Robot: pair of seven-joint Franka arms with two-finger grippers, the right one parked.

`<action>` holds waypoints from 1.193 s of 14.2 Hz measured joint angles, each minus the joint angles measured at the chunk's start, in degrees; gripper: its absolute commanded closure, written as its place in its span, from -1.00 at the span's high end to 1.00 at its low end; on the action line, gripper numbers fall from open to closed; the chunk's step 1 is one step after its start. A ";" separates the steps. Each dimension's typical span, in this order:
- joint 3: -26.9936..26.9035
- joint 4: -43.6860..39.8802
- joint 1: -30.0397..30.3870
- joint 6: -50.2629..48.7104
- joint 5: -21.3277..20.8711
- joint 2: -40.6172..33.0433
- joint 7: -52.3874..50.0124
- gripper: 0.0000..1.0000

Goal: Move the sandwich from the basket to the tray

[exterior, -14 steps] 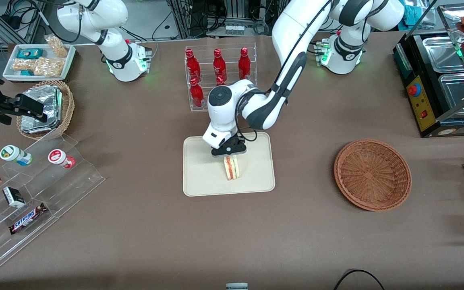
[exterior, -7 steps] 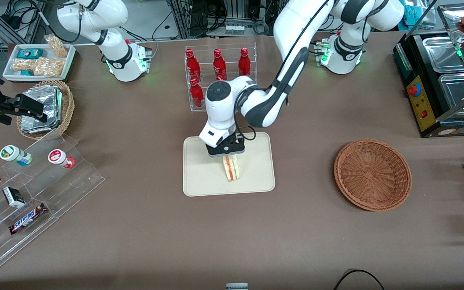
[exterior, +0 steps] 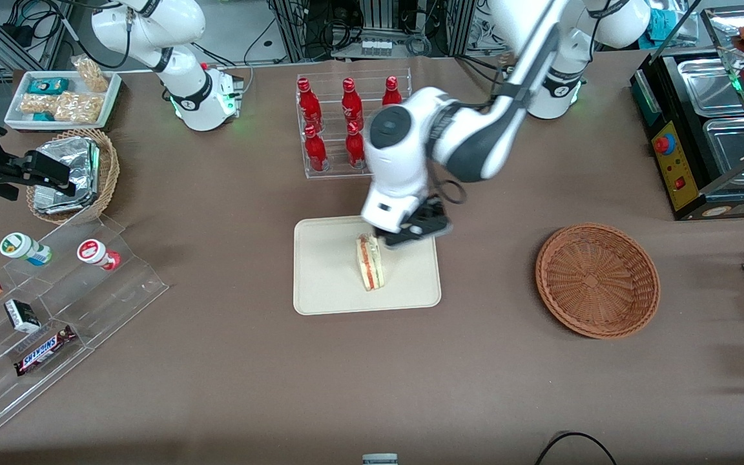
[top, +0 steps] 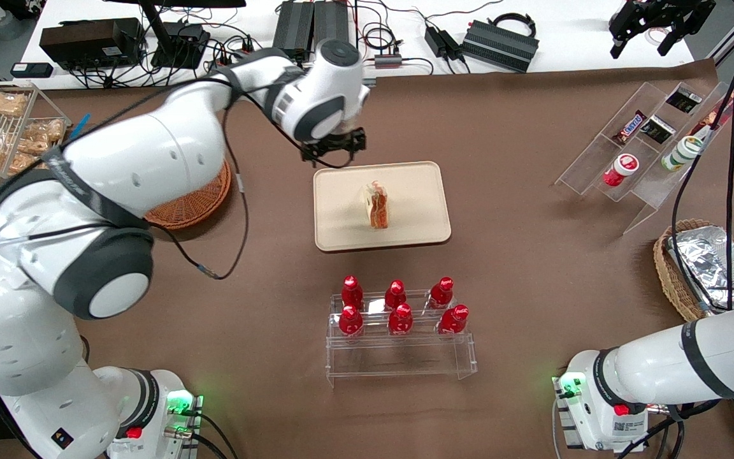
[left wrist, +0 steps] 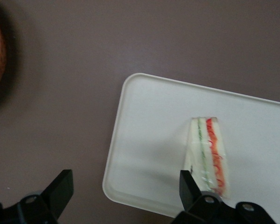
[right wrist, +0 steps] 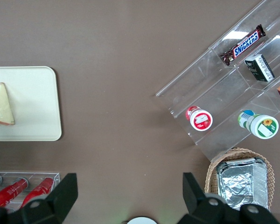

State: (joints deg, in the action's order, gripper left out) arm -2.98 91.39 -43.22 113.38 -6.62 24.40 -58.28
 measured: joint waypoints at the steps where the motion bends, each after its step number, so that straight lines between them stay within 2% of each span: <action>1: -0.01 2.30 2.14 -0.01 1.17 -1.67 3.86 1.00; 5: -0.07 10.78 11.41 -1.05 4.64 -9.34 20.96 1.00; 8: -0.14 13.84 18.36 -7.81 5.05 -15.07 33.81 1.00; 13: -0.22 13.74 26.35 -16.87 5.17 -22.48 47.49 1.00; 17: 1.71 9.61 33.00 -22.01 5.16 -25.05 52.50 1.00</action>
State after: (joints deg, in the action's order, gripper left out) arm -1.27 101.00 -10.22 91.37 -1.45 -0.65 -5.77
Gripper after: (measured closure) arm 0.000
